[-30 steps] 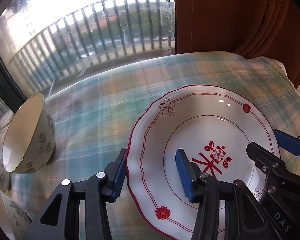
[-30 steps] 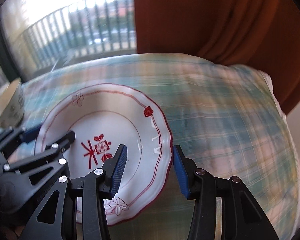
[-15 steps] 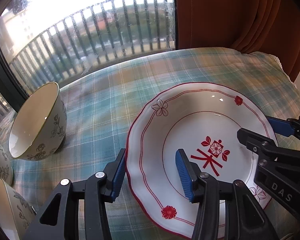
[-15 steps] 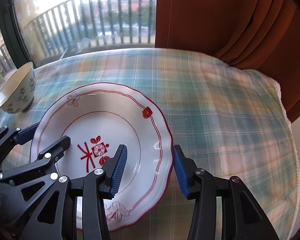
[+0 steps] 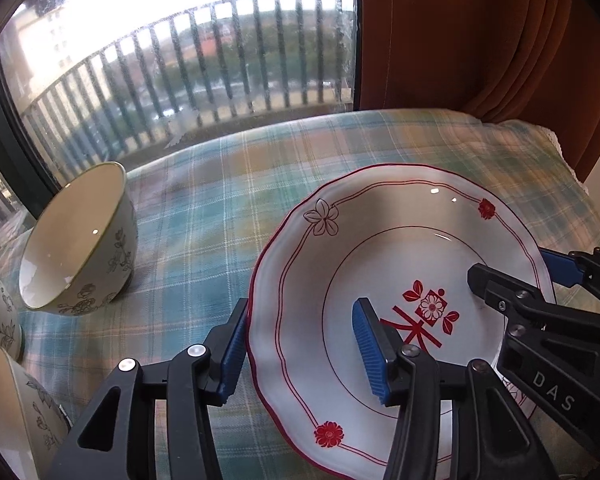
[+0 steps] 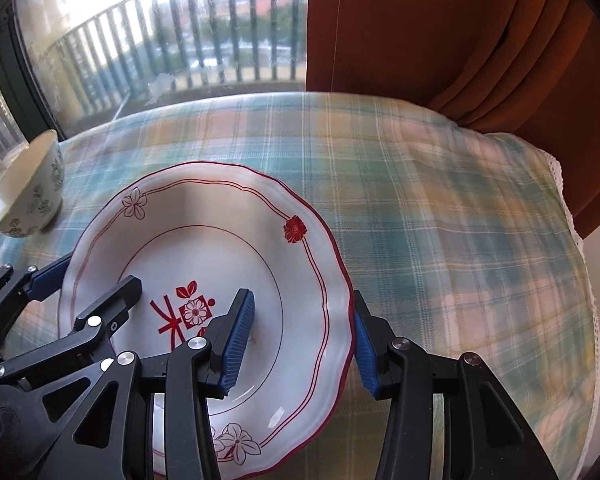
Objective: Organize plates and bowls
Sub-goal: 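Lift the red-rim plate with both tools and carry it over the plate stack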
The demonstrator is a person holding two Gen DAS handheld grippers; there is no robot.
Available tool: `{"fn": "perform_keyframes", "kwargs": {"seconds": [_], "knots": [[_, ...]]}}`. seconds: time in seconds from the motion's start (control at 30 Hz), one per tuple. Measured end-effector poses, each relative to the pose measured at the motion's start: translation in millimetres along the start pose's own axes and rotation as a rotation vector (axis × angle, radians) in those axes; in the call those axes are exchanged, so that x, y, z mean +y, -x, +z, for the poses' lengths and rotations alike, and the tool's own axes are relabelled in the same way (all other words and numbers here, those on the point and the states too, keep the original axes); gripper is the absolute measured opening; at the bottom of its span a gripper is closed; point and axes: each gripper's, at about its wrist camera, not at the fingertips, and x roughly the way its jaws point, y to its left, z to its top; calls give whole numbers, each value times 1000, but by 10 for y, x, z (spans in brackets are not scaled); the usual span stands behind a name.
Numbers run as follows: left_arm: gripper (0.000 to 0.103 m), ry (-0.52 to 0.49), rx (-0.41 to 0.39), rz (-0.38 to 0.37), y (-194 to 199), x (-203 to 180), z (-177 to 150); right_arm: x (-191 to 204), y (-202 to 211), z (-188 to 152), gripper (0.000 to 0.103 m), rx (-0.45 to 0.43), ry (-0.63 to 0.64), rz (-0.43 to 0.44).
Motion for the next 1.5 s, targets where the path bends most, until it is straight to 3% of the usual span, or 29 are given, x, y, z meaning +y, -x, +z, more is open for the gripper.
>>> {"fn": "perform_keyframes", "kwargs": {"seconds": [0.57,1.03,1.5], "knots": [[51,-3,-91,-46,710,120,-235,219,765,-132,50,-89,8,-45],[51,-20,-109,-138,1112,93,-621,271,1290,-640,50,-113,-18,-113],[51,-22,-88,-162,1416,-47,-1152,304,1598,-1275,50,-113,-14,-139]]}}
